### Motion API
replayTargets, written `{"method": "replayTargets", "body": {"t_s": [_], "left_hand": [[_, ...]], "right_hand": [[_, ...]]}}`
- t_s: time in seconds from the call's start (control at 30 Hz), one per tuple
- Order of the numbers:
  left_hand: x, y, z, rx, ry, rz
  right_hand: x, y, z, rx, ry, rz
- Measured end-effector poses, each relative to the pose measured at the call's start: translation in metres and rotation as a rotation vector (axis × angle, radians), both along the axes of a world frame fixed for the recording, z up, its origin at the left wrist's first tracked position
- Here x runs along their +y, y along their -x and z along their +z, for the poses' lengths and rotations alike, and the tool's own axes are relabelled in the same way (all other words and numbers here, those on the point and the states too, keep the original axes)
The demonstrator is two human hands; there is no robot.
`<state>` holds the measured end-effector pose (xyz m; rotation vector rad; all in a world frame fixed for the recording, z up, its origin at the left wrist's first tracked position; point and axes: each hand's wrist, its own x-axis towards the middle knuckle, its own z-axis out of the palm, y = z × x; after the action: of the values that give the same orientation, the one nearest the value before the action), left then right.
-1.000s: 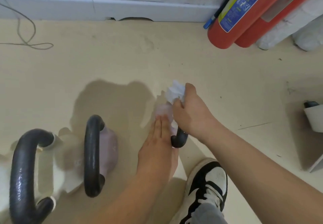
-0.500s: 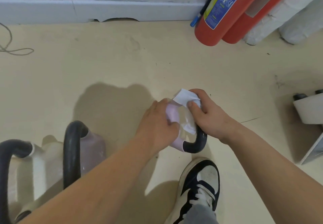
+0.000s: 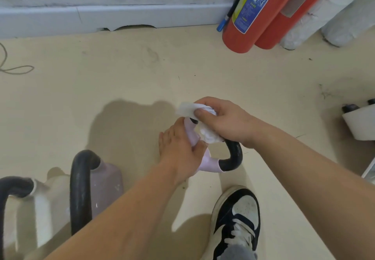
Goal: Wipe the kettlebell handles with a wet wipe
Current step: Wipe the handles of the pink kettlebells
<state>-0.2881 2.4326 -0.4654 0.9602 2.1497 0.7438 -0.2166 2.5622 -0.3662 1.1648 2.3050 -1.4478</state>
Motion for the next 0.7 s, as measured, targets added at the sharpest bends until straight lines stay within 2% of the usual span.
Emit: {"method": "replayTargets", "body": {"t_s": [0.1,0.23,0.33,0.43,0.57,0.7], "left_hand": [[0.004,-0.003,-0.004,0.007,0.005,-0.014],[0.016,-0.002,-0.008,0.036,0.051,-0.033],[0.022,-0.004,-0.008,0.064,0.053,-0.004],[0.020,-0.005,-0.003,0.045,0.077,0.049],[0.013,-0.007,0.000,-0.016,0.016,0.147],[0.008,-0.010,0.001,-0.004,-0.027,0.178]], "right_hand": [[-0.009,-0.031,-0.008,0.098,0.044,-0.170],[-0.055,-0.076,-0.034,0.166,-0.135,-0.410],[-0.095,-0.090,-0.050,0.101,0.001,-0.673],[-0.096,-0.081,-0.052,0.065,0.052,-0.790],[-0.071,-0.061,-0.045,0.083,-0.046,-0.728],[-0.039,-0.047,-0.033,0.025,-0.312,-0.342]]}}
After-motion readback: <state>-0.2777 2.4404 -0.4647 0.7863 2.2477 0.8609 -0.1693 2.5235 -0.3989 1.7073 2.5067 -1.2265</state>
